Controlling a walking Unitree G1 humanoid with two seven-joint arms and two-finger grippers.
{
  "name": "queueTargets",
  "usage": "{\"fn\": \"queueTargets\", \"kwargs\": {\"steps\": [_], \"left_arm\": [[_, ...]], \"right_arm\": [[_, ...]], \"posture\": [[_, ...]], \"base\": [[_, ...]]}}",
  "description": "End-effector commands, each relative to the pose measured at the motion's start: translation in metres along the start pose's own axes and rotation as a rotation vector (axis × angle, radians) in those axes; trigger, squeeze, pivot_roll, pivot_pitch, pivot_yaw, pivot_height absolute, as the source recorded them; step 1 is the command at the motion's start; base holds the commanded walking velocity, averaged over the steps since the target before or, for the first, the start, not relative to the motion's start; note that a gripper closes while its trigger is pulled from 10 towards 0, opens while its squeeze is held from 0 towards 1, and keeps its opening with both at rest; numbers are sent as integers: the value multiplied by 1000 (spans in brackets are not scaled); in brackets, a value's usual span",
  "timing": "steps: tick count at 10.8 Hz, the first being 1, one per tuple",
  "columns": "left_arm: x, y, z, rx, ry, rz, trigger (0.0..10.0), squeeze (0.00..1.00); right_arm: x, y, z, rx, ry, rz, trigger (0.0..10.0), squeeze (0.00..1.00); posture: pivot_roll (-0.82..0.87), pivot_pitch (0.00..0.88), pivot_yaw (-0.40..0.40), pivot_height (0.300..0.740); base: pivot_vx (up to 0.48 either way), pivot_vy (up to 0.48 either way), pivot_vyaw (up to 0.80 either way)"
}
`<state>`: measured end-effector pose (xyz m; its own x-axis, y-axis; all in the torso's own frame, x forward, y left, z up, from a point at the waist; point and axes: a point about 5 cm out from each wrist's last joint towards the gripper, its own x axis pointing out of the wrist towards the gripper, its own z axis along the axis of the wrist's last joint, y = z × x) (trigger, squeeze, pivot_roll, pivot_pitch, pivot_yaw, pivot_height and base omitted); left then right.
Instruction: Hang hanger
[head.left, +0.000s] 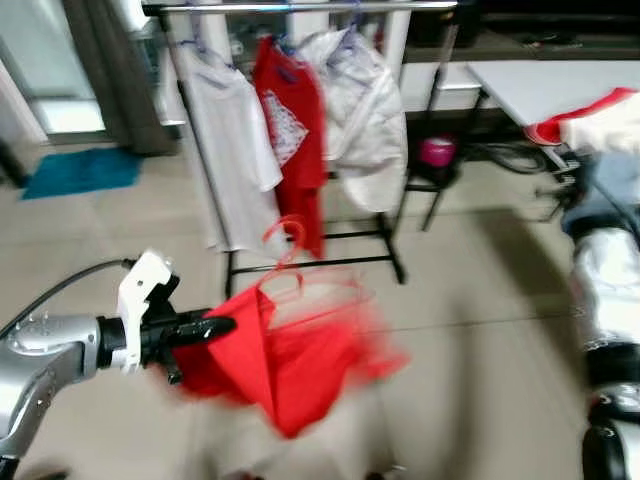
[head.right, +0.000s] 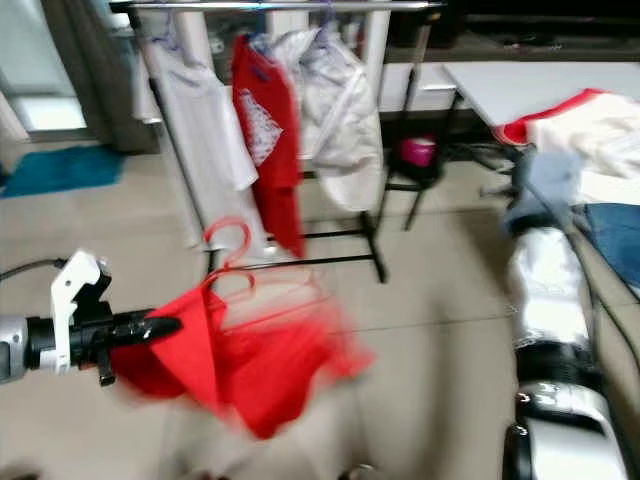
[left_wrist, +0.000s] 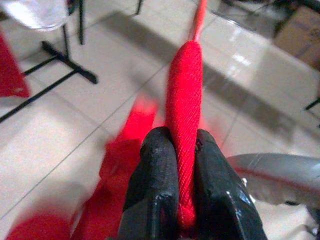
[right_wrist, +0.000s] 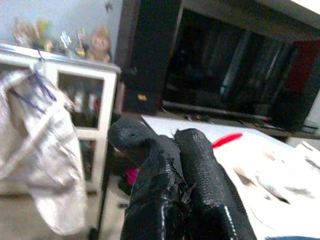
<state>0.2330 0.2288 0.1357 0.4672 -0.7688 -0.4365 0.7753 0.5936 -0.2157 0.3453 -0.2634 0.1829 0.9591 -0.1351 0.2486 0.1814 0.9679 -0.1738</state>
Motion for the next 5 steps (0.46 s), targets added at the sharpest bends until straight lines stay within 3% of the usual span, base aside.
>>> {"fn": "queueTargets", "kwargs": {"steps": [1, 2, 4, 5], "left_arm": [[-7, 3, 8, 28, -37, -3, 0, 0], [-9, 5, 8, 57, -26, -3, 0, 0], [-10, 18, 24, 124, -127, 98, 0, 0], [-7, 23, 21, 141, -98, 147, 0, 0]], "right_arm": [[1, 7, -1, 14, 0, 40, 0, 0], [3, 11, 3, 23, -19, 69, 0, 0], [-2, 27, 2, 76, -17, 187, 0, 0], [-12, 38, -8, 96, 33, 258, 2235, 0]], "posture": [[-78, 2, -6, 740], [-78, 1, -9, 740], [-74, 0, -15, 740], [-72, 0, -19, 740]], "base": [[0, 0, 0], [0, 0, 0], [0, 0, 0], [0, 0, 0]]}}
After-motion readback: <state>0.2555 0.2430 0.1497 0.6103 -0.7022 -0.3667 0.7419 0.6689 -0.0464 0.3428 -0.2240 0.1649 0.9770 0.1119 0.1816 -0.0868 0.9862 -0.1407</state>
